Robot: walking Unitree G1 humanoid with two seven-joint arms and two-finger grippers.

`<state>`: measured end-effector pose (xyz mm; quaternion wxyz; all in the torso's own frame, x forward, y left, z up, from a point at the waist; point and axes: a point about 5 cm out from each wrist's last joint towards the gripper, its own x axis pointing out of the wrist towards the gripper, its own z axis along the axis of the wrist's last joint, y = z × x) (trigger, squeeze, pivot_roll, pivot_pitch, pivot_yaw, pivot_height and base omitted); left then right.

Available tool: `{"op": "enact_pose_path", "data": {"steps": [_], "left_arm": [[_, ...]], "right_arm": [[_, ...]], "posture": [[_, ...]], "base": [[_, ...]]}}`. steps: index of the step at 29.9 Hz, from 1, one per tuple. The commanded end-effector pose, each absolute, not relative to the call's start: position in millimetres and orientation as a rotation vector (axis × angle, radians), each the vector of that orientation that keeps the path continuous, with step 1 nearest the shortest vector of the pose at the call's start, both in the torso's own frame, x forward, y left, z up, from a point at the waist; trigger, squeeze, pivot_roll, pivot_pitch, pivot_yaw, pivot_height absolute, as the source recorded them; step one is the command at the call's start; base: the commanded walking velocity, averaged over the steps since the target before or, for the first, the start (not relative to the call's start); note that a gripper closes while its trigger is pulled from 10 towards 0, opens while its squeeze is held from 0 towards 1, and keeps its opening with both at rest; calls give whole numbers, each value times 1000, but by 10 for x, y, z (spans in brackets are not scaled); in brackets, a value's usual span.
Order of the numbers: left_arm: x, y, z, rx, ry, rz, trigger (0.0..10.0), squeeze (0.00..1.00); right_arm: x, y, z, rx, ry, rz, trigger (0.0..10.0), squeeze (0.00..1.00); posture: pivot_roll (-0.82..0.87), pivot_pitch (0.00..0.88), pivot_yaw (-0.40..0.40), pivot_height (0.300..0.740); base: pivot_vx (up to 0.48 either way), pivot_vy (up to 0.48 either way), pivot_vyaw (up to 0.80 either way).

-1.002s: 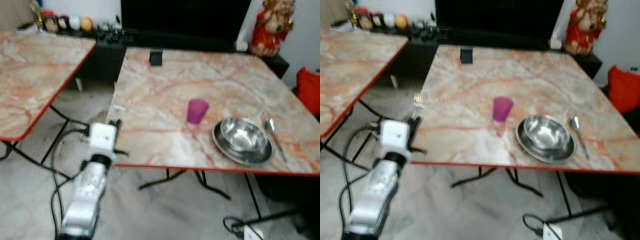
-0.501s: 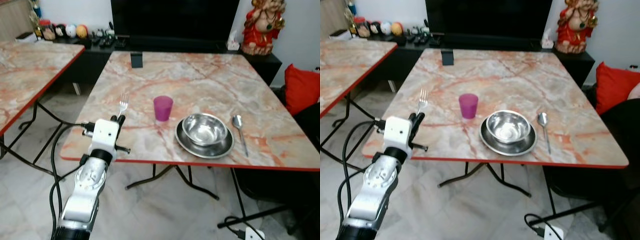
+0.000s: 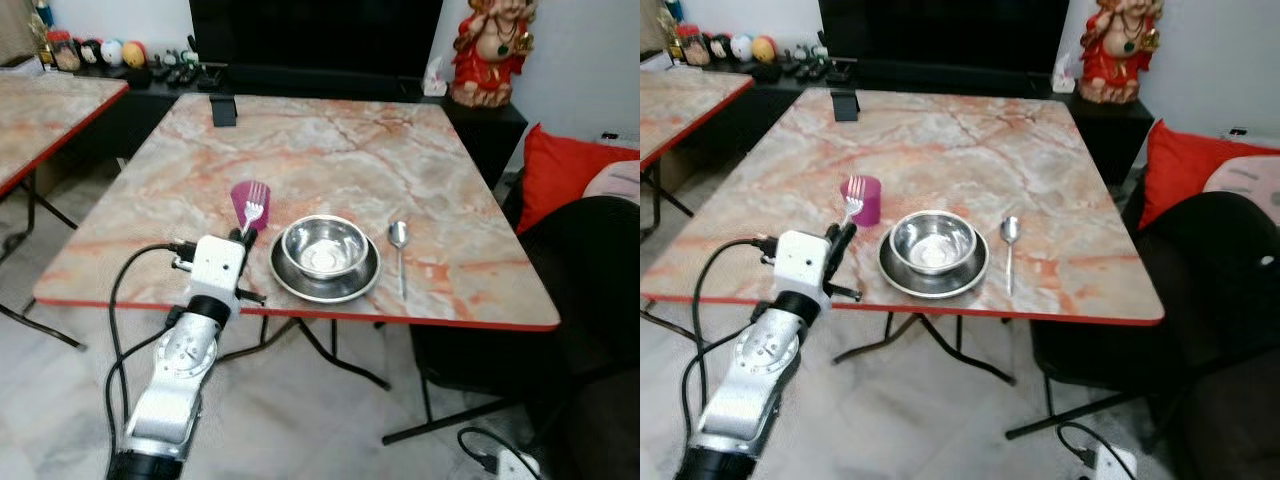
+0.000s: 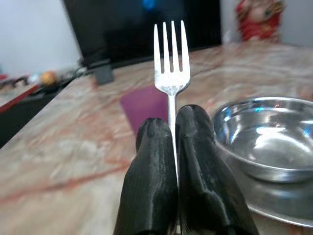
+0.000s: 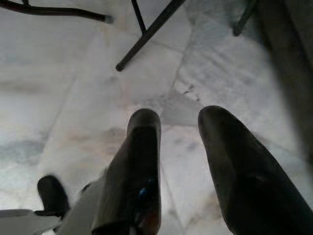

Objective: Setting the table

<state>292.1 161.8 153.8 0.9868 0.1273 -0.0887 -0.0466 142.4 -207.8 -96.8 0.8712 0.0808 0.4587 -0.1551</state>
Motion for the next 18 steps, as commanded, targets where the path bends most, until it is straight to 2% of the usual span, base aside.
{"op": "enact_pose_path", "data": {"steps": [1, 18], "left_arm": [[2931, 1517, 1565, 236, -190, -123, 10000, 0], [2926, 1501, 1558, 231, -187, -121, 10000, 0]], "right_arm": [[1393, -2183, -959, 155, 959, -352, 10000, 0], [1398, -2190, -956, 152, 959, -349, 10000, 0]], "posture": [[104, 0, -55, 740], [96, 0, -61, 740]], "base": [[0, -394, 0], [0, -395, 0]]}}
